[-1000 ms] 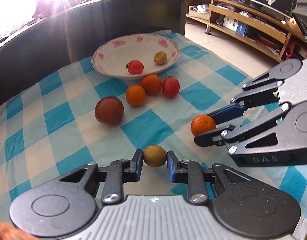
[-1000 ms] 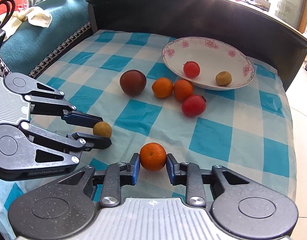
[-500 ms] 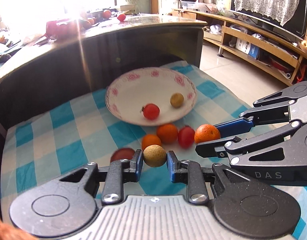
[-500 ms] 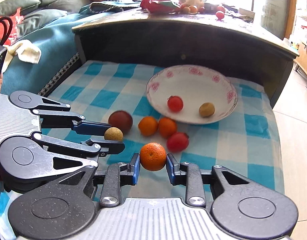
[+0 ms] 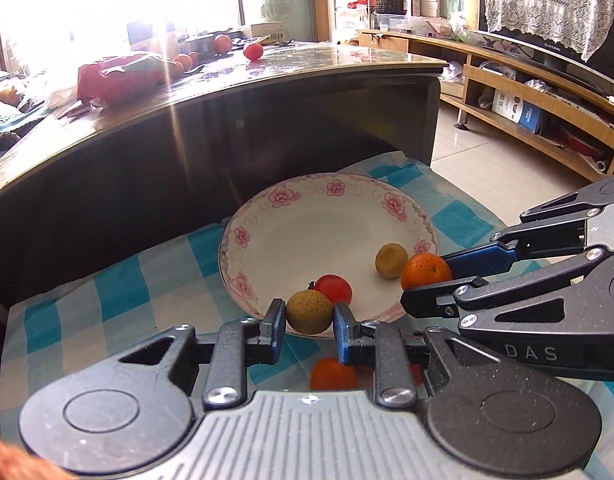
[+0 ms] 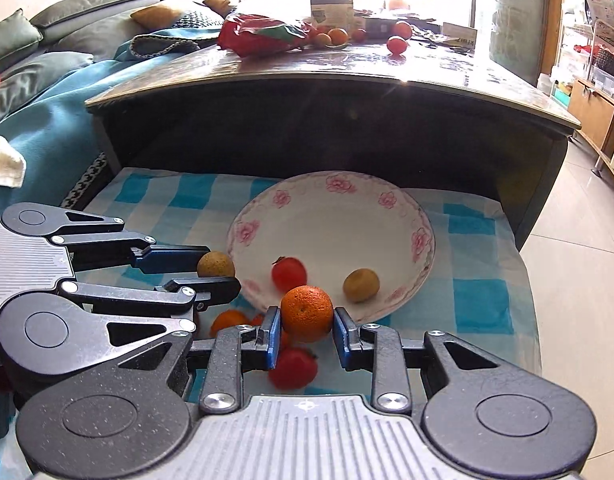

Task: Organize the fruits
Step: 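Carry the small fruit and the orange over the white bowl, then lower both fruits into the bowl and open both tools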

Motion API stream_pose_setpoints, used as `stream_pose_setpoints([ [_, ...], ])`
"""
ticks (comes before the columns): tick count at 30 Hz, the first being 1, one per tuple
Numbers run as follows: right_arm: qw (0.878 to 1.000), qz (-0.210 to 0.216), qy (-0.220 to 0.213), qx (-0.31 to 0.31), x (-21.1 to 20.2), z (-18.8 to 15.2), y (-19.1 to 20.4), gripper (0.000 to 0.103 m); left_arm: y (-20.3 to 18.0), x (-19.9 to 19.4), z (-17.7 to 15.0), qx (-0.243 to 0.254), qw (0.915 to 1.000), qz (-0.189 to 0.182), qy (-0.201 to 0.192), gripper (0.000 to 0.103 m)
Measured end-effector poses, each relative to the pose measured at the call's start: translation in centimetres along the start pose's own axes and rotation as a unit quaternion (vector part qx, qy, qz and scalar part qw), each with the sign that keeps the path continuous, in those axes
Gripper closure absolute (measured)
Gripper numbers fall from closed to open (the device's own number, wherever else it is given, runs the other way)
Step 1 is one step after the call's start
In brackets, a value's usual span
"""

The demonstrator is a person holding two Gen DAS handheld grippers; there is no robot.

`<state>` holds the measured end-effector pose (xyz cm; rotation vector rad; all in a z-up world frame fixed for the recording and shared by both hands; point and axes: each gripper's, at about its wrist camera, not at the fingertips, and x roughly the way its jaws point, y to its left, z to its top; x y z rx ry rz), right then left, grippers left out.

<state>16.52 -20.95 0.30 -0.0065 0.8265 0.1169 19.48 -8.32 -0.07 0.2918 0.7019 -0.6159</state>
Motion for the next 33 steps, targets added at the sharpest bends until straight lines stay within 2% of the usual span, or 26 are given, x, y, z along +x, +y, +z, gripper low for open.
stream_pose_setpoints([
  [14, 1.0, 0.0, 0.013, -0.003, 3.1, 0.5, -1.2, 0.079, 0.6, 3.2, 0.0, 0.0, 1.0, 0.002, 0.007, 0.069],
  [26, 1.0, -0.002, 0.011, -0.02, 5.7, 0.9, -1.1, 0.077, 2.0, 4.5, 0.5, -0.021, 0.9996, 0.009, -0.018, 0.069],
  [31, 1.0, -0.003, 0.005, -0.015, 5.9, 1.4, -1.4, 0.077, 2.4, 4.7, 0.7, -0.028, 0.9993, 0.007, -0.023, 0.068],
  [33, 1.0, -0.005, 0.002, -0.015, 6.0, 1.6, -1.4, 0.077, 2.5, 4.7, 0.7, -0.029, 0.9992, 0.011, -0.024, 0.064],
])
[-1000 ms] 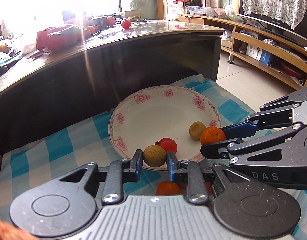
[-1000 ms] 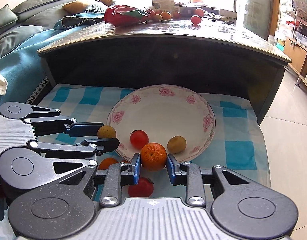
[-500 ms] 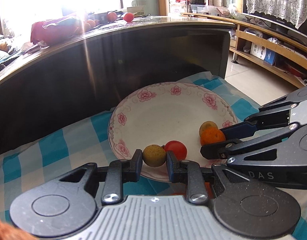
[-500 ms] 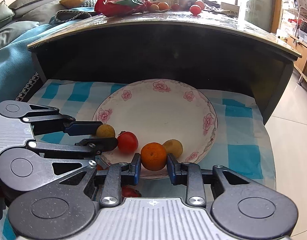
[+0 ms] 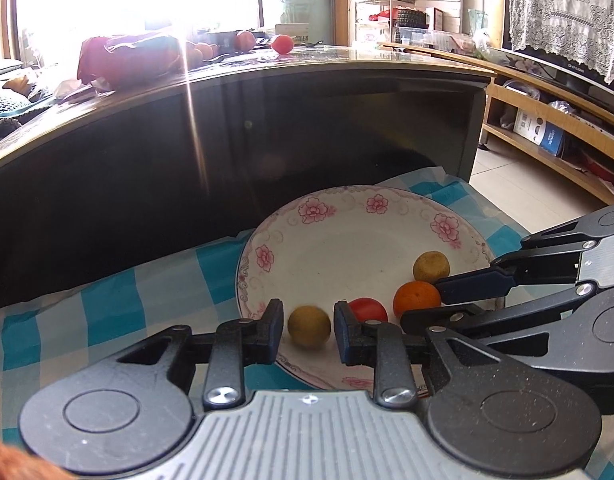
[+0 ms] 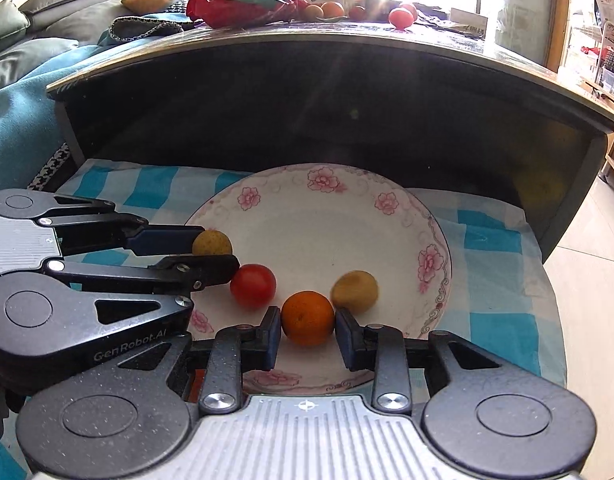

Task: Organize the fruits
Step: 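Lower both fruits into the bowl and open both tools, then withdraw both tools and move the left tool to the dark plum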

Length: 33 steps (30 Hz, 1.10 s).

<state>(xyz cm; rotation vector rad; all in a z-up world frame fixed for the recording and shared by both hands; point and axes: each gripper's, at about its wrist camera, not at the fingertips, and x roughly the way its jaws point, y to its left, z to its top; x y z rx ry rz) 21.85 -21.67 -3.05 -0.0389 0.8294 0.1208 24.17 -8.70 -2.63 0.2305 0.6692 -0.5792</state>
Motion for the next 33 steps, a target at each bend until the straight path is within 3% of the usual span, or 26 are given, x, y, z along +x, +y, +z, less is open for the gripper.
stream_pose_setpoints([
  [6, 1.0, -0.009, -0.005, 0.003, -0.3, 0.1, -0.3, 0.071, 0.0, -0.3, 0.1, 0.002, 1.0, 0.006, -0.001, 0.056],
  [25, 0.999, -0.01, -0.042, 0.01, -5.1, 0.8, 0.4, 0.07, -0.4, -6.1, 1.0, -0.007, 0.9998, 0.017, -0.008, 0.055],
  [33, 0.999, -0.01, -0.04, 0.01, -8.7, -0.6, 1.2, 0.07, -1.0, -9.9, -0.3, -0.008, 0.9998, 0.018, 0.005, 0.055],
])
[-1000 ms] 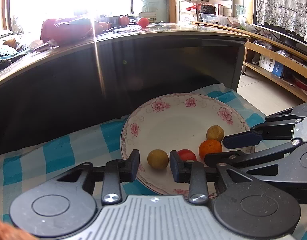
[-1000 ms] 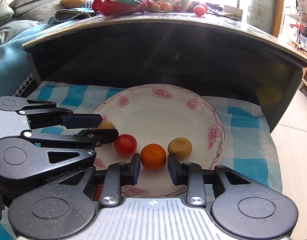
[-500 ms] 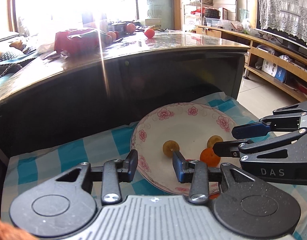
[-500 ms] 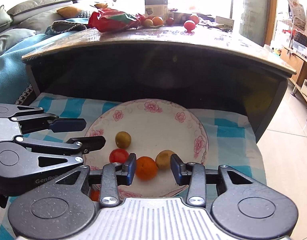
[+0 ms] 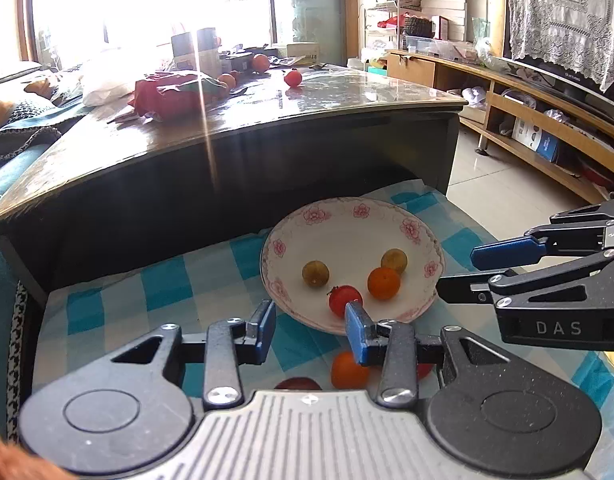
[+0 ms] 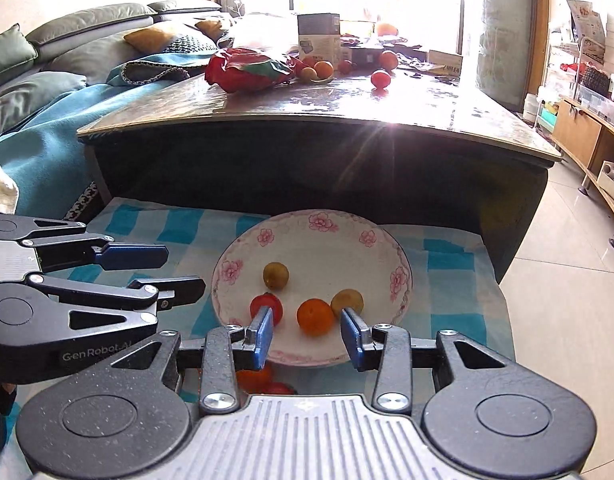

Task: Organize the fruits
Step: 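Withdraw both tools and move the left tool to the dark plum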

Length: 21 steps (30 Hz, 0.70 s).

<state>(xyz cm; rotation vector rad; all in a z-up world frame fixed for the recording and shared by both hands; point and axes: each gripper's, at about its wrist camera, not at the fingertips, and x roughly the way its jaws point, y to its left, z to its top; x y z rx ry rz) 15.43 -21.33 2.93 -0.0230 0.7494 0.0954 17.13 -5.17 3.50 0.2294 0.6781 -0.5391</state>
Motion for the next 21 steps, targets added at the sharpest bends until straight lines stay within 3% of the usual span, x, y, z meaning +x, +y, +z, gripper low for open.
stream_pose_setpoints([
  [9, 0.999, 0.008, 0.024, 0.026, -3.4, -3.0, 0.5, 0.069, -0.3, -3.2, -3.0, -0.012, 0.999, -0.009, 0.041, 0.055],
  [14, 0.998, 0.022, 0.044, 0.032, -4.7, -4.6, 1.2, 0.065, -0.3, -3.1, -5.1, -0.017, 0.997, -0.018, 0.073, 0.054],
  [17, 0.998, 0.024, 0.049, 0.02, -4.0, -5.0, 1.7, 0.064, -0.4, -2.2, -5.6, -0.017, 0.996, -0.02, 0.085, 0.054],
  [21, 0.997, 0.031, 0.059, 0.026, -2.2, -4.9, 1.3, 0.064, -0.2, -1.3, -5.1, -0.01, 0.997, -0.025, 0.073, 0.054],
])
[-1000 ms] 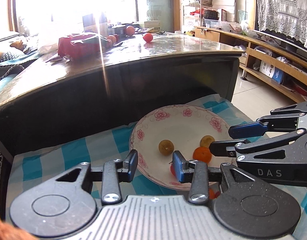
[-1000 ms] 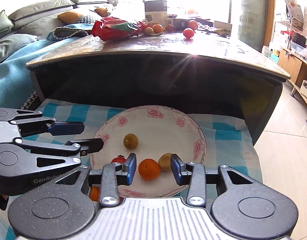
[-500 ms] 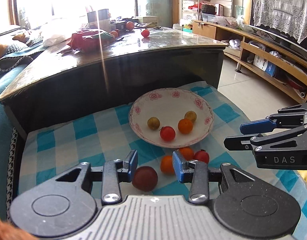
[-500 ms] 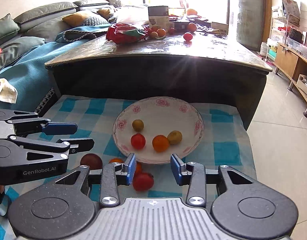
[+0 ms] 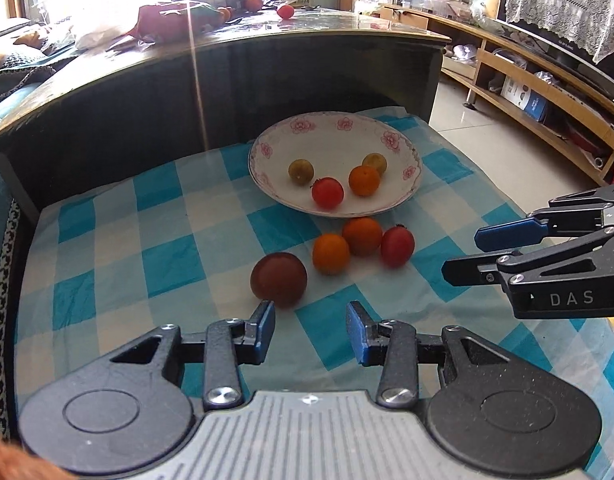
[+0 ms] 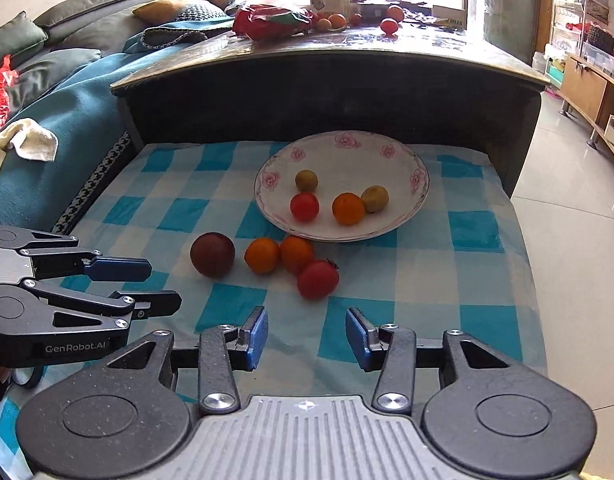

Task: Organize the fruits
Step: 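Withdraw both tools and move the left tool to the dark plum, then close the left tool on the dark plum while the right tool grasps a red tomato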

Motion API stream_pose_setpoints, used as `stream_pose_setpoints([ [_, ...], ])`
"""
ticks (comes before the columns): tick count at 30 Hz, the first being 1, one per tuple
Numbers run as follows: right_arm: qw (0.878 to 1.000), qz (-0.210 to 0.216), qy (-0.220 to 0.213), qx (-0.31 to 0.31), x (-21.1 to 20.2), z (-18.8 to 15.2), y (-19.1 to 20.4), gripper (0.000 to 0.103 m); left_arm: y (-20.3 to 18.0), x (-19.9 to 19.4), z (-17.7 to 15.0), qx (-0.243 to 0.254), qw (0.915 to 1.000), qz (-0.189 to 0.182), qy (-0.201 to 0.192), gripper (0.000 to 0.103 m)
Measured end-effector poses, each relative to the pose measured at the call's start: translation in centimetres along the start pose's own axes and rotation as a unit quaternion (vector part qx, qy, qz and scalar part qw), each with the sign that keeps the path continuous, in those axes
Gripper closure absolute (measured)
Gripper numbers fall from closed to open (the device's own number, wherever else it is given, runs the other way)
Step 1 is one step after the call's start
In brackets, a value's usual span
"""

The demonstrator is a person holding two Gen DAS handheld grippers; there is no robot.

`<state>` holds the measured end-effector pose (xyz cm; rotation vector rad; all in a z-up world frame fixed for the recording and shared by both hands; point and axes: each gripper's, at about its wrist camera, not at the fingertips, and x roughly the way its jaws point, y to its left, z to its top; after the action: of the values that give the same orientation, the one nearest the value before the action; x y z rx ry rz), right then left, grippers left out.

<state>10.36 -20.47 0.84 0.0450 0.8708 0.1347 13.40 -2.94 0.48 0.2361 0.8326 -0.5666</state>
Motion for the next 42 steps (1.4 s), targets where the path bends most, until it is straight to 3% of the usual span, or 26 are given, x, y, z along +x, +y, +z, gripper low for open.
stream_pose_setpoints([
  [3, 1.0, 0.002, 0.004, -0.001, 1.0, 0.2, -0.5, 0.06, 0.5, 0.8, 0.2, -0.001, 1.0, 0.003, 0.001, 0.054],
  [12, 1.0, 0.005, 0.018, 0.002, 4.5, 0.8, -1.1, 0.059, 1.5, 2.5, -0.2, -0.008, 0.9999, -0.005, 0.011, 0.052],
  [16, 1.0, 0.006, 0.019, 0.001, 5.7, 0.8, -1.1, 0.059, 1.2, 2.8, -0.3, 0.002, 0.9999, -0.01, 0.004, 0.044],
  [28, 1.0, 0.01, 0.008, -0.017, 7.4, 1.2, -1.2, 0.059, 1.7, 4.7, 0.6, 0.011, 0.9996, 0.011, -0.022, 0.044],
  [35, 1.0, 0.003, 0.006, -0.025, 7.3, 1.1, -1.1, 0.063, 2.8, 6.1, 0.6, -0.003, 0.9996, 0.023, -0.015, 0.043],
  [37, 1.0, 0.015, 0.01, -0.017, 7.5, 1.2, -1.1, 0.073, 2.9, 6.5, 0.6, -0.006, 0.9996, 0.023, -0.013, 0.043],
  [42, 1.0, 0.009, 0.012, -0.02, 7.5, 1.3, -0.8, 0.076, 3.2, 7.5, 0.6, -0.013, 0.9997, 0.017, -0.006, 0.044],
])
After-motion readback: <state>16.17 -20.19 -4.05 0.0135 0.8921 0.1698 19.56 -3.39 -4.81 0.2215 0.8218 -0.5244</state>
